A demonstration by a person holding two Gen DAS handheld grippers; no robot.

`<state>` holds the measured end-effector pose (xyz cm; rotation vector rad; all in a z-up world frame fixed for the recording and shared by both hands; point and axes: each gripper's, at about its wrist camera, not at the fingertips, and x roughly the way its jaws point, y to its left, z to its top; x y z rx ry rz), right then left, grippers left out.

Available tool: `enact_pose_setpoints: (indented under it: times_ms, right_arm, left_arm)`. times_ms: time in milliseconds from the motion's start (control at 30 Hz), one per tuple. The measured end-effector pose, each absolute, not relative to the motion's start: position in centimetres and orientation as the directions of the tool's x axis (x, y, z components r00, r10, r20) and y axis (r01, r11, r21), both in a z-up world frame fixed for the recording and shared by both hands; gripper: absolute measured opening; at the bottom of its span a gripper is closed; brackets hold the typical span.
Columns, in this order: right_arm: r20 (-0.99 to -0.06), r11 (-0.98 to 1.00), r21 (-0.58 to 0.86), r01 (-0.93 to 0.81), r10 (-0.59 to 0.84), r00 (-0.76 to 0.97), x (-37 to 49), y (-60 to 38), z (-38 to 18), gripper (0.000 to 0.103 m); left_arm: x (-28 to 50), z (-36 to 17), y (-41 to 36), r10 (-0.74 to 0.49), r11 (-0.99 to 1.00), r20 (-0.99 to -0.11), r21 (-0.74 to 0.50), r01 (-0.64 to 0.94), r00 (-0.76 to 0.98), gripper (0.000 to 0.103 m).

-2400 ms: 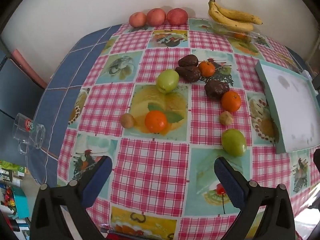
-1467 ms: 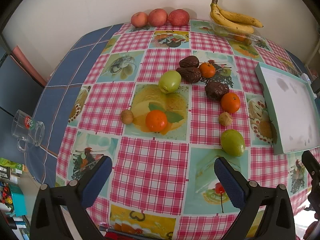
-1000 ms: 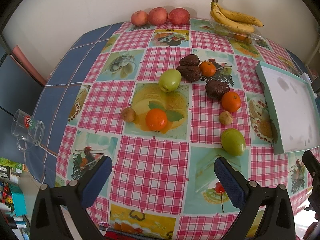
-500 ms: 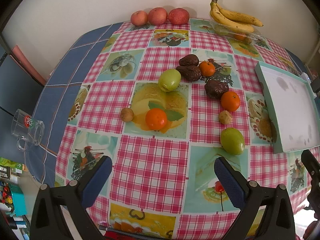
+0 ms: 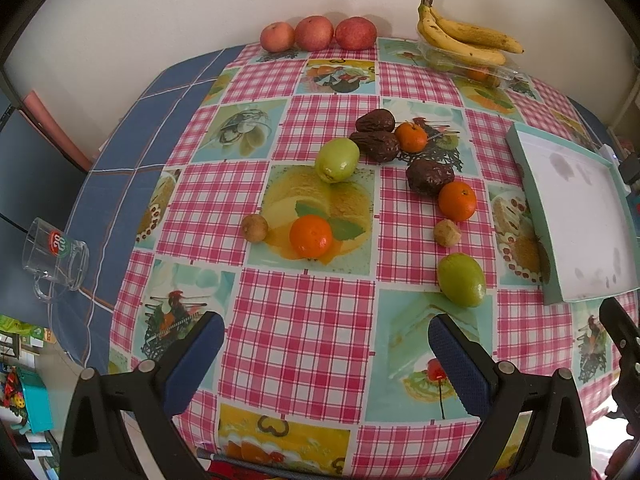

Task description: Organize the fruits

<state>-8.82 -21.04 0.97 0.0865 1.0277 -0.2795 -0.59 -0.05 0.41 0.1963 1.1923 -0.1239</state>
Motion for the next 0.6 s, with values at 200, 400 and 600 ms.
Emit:
enact_pose_setpoints:
  times_ms: [200,400,600]
  right_arm:
    - [-0.854,0.961,-0.059,0.269,-0.189,0.485,-8.87,-20.95,1.01,0.093]
    - [-0.853,0.961,-0.059,0.270,-0.189,0.486,-8.92,-20.99,0.99,0.093]
    - [-0.856,0.961,-0.064,0.269,-0.192,0.480,-8.84,-20.79,0.93,0.093]
  left_arm:
    - [-0.75,0.57,-0.15,0.007,0.976,-0.931,0.085,0.199,0.366,0.103]
    - [-0.75,0.57,-0.14,0.007,0.976,-0.931,0.085,0.198,0.366,0.103]
    - [-0.80,0.59,-0.13,0.004,0.977,-0.932,0.081,0.198,0.363,0.103]
